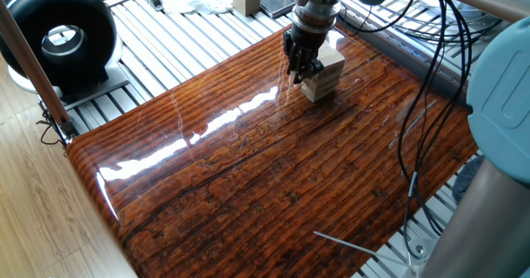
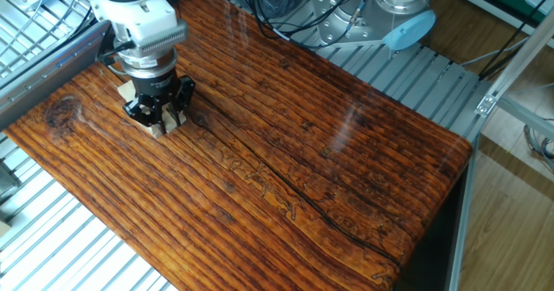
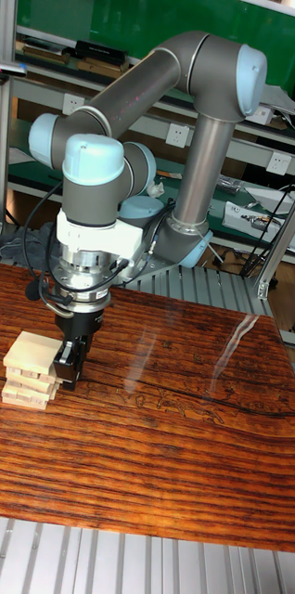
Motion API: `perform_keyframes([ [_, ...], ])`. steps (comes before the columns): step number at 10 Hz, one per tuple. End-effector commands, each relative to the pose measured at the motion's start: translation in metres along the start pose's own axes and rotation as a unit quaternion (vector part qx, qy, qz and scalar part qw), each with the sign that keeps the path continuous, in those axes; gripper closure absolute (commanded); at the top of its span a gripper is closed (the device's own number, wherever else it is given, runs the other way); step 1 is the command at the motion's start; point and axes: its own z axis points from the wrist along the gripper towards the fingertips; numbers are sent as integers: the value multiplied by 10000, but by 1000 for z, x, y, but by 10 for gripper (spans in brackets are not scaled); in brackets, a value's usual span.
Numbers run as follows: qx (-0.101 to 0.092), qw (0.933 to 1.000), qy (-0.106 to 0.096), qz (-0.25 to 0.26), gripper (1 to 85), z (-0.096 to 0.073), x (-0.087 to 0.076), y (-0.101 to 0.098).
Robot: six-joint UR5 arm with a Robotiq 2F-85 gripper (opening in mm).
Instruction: Play Jenga
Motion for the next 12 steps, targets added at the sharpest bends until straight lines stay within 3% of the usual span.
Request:
perform_keyframes([
  [1, -5, 9999, -104, 17, 587, 0, -2, 0],
  [5, -76, 9999, -136, 44, 513, 2, -2, 2],
  [12, -87, 9998, -149, 69, 517, 4, 0, 3],
])
